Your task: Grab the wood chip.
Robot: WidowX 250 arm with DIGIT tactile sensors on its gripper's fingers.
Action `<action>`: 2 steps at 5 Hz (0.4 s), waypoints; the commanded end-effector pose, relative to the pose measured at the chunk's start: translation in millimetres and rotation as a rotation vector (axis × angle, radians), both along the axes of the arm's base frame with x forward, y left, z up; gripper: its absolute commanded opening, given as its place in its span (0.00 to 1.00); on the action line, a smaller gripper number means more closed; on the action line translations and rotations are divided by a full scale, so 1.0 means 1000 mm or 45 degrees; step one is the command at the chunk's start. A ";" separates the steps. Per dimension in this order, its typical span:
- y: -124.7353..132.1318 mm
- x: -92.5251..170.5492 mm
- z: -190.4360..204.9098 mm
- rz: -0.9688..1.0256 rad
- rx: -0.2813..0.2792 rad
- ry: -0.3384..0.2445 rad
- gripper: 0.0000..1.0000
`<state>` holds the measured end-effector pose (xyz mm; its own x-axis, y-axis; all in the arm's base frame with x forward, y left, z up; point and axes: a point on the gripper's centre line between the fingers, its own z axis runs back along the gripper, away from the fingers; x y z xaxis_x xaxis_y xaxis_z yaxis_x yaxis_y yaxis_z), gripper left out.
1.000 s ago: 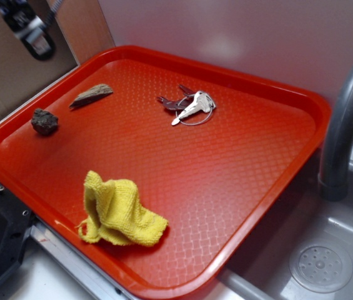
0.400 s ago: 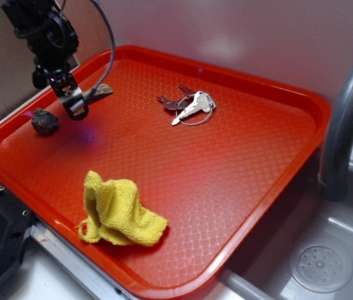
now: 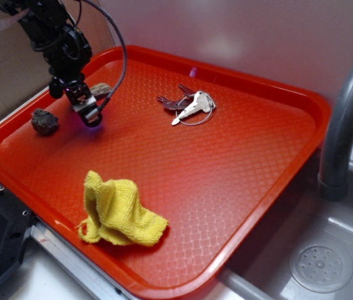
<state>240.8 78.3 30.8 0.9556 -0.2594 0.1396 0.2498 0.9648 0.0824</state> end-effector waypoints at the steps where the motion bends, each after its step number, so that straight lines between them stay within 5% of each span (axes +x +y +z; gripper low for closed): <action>1: 0.010 0.017 -0.004 0.124 0.022 -0.076 1.00; 2: 0.013 0.019 0.000 0.145 0.032 -0.097 1.00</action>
<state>259.5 85.8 27.3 0.9654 -0.1694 0.1982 0.1483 0.9820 0.1169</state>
